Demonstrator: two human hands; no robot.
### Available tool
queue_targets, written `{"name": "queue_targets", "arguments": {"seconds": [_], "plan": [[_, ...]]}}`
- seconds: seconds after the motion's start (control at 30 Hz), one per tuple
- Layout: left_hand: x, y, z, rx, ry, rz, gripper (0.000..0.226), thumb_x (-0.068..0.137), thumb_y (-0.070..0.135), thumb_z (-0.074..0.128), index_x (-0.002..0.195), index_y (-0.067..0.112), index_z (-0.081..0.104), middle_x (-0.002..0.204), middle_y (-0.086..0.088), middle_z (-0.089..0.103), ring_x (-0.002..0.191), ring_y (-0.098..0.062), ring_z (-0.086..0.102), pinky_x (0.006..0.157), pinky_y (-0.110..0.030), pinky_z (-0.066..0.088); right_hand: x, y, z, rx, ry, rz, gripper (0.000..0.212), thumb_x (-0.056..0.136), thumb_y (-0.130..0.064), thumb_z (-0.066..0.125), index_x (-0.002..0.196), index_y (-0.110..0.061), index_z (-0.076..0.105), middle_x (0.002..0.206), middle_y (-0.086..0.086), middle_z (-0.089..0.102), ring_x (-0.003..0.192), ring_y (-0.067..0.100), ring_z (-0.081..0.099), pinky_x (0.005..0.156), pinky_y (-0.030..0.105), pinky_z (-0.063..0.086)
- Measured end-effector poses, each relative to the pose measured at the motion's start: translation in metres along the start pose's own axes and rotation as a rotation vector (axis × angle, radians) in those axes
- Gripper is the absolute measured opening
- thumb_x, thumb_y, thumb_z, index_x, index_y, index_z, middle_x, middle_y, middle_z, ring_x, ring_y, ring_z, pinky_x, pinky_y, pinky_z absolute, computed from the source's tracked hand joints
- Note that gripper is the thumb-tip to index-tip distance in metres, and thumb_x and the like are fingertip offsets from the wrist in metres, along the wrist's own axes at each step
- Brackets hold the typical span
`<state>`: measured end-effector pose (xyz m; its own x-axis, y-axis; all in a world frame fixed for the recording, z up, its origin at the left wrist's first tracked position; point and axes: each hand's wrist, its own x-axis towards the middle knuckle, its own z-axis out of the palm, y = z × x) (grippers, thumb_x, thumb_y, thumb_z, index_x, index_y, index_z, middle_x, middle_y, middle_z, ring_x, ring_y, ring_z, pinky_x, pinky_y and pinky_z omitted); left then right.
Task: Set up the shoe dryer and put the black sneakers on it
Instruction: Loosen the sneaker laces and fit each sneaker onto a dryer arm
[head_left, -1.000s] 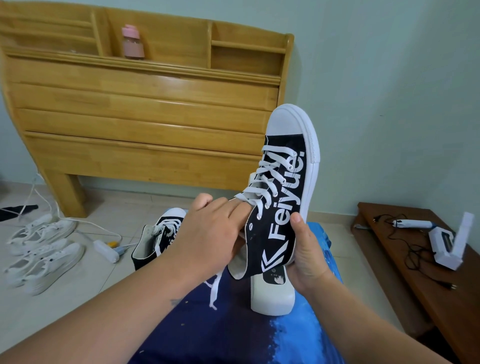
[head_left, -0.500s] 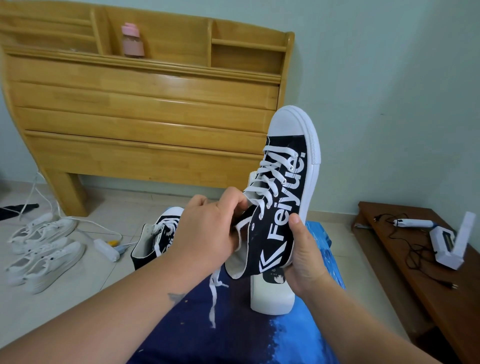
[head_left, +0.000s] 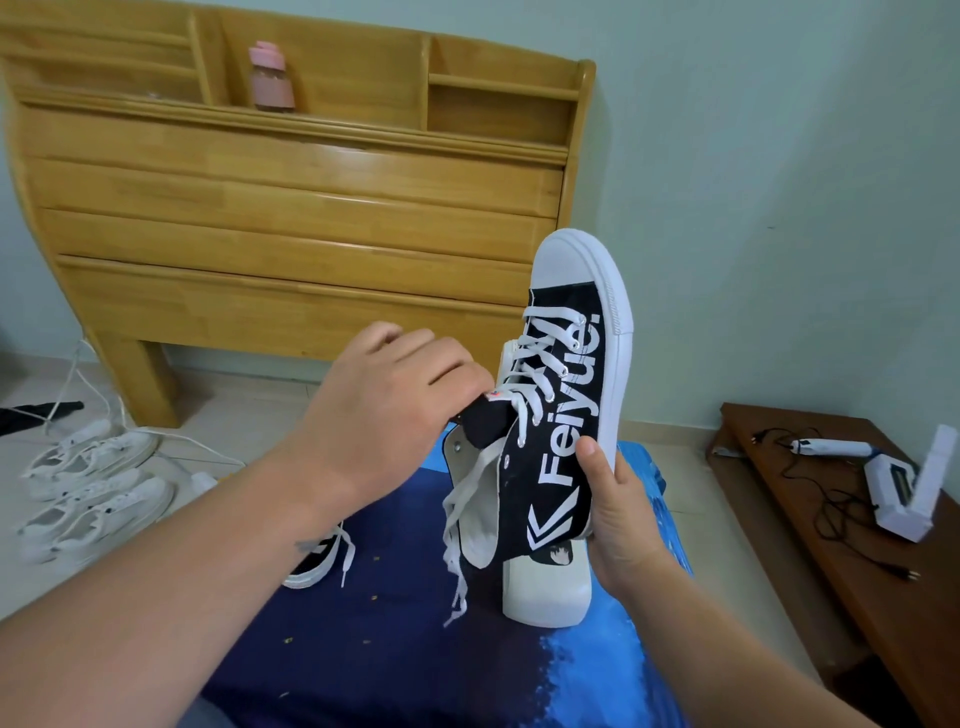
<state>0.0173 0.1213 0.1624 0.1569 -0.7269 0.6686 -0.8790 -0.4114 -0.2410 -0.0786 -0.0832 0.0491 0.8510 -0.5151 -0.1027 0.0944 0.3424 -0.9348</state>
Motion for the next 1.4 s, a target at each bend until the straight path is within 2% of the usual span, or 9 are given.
{"name": "queue_targets", "arguments": {"seconds": [0.13, 0.3, 0.47, 0.6, 0.7, 0.8, 1.03, 1.23, 1.4], "plan": [[0.0, 0.005, 0.005, -0.264, 0.028, -0.154, 0.029, 0.076, -0.006, 0.059, 0.092, 0.015, 0.071, 0.088, 0.001, 0.066, 0.072, -0.023, 0.061, 0.062, -0.041, 0.047, 0.0, 0.001, 0.002, 0.073, -0.013, 0.032, 0.078, 0.059, -0.055, 0.081, 0.124, -0.016, 0.064, 0.115, 0.009, 0.075, 0.104, 0.026, 0.072, 0.077, 0.036, 0.06], [-0.006, 0.015, 0.019, -0.715, 0.05, -0.576, 0.021, 0.082, 0.027, 0.07, 0.094, 0.03, 0.054, 0.089, 0.013, 0.058, 0.073, -0.003, 0.055, 0.06, -0.009, 0.041, -0.001, 0.004, 0.006, 0.16, -0.041, 0.076, 0.087, 0.055, -0.064, 0.078, 0.129, -0.019, 0.063, 0.123, 0.008, 0.071, 0.113, 0.027, 0.068, 0.094, 0.048, 0.053], [-0.027, 0.022, 0.036, -1.065, -0.119, -0.878, 0.044, 0.067, 0.063, 0.069, 0.084, 0.028, 0.049, 0.077, 0.02, 0.064, 0.064, -0.002, 0.054, 0.064, -0.022, 0.042, 0.001, 0.0, 0.007, 0.216, -0.01, 0.04, 0.081, 0.066, -0.061, 0.072, 0.134, -0.018, 0.058, 0.128, 0.009, 0.069, 0.116, 0.028, 0.066, 0.091, 0.047, 0.054], [-0.043, 0.03, 0.045, -1.059, -0.306, -0.878, 0.048, 0.05, 0.065, 0.074, 0.077, 0.034, 0.05, 0.068, 0.019, 0.062, 0.057, -0.001, 0.051, 0.059, -0.02, 0.039, 0.002, -0.003, 0.006, 0.221, 0.006, 0.029, 0.079, 0.067, -0.059, 0.073, 0.134, -0.018, 0.058, 0.127, 0.008, 0.07, 0.113, 0.026, 0.068, 0.08, 0.04, 0.058], [-0.047, 0.032, 0.047, -1.107, -0.303, -0.87, 0.041, 0.059, 0.052, 0.078, 0.071, 0.027, 0.048, 0.062, 0.009, 0.055, 0.058, -0.009, 0.047, 0.06, -0.026, 0.039, 0.003, -0.002, 0.006, 0.195, 0.027, 0.027, 0.087, 0.058, -0.062, 0.08, 0.131, -0.019, 0.06, 0.123, 0.008, 0.072, 0.109, 0.026, 0.07, 0.075, 0.038, 0.059], [-0.046, 0.033, 0.044, -1.051, -0.252, -0.862, 0.036, 0.071, 0.036, 0.08, 0.068, 0.023, 0.046, 0.058, 0.004, 0.051, 0.053, -0.012, 0.049, 0.056, -0.026, 0.039, 0.003, 0.001, 0.002, 0.176, 0.036, 0.006, 0.073, 0.068, -0.057, 0.074, 0.129, -0.019, 0.061, 0.122, 0.008, 0.072, 0.107, 0.025, 0.071, 0.071, 0.037, 0.06], [-0.032, 0.046, 0.02, -0.985, -0.175, -0.786, 0.023, 0.078, 0.023, 0.076, 0.066, 0.035, 0.06, 0.051, 0.013, 0.066, 0.032, 0.0, 0.042, 0.037, -0.006, 0.027, 0.003, 0.007, 0.007, 0.189, 0.028, -0.003, 0.069, 0.075, -0.05, 0.068, 0.132, -0.014, 0.058, 0.126, 0.014, 0.069, 0.115, 0.033, 0.066, 0.098, 0.054, 0.051], [-0.022, 0.061, 0.008, -1.259, -0.262, -0.77, 0.03, 0.082, 0.011, 0.066, 0.104, 0.031, 0.069, 0.097, 0.015, 0.075, 0.087, 0.004, 0.069, 0.062, -0.004, 0.047, 0.001, 0.007, 0.011, 0.141, 0.028, 0.007, 0.083, 0.064, -0.059, 0.075, 0.133, -0.015, 0.058, 0.128, 0.016, 0.068, 0.116, 0.036, 0.065, 0.099, 0.058, 0.05], [-0.012, 0.068, 0.001, -1.438, -0.414, -0.702, 0.022, 0.082, 0.018, 0.055, 0.098, 0.03, 0.065, 0.07, 0.027, 0.068, 0.062, 0.012, 0.06, 0.056, -0.002, 0.04, 0.0, 0.01, 0.011, 0.076, -0.014, 0.031, 0.089, 0.052, -0.069, 0.078, 0.126, -0.022, 0.063, 0.121, 0.013, 0.072, 0.113, 0.041, 0.066, 0.098, 0.068, 0.044]]}}
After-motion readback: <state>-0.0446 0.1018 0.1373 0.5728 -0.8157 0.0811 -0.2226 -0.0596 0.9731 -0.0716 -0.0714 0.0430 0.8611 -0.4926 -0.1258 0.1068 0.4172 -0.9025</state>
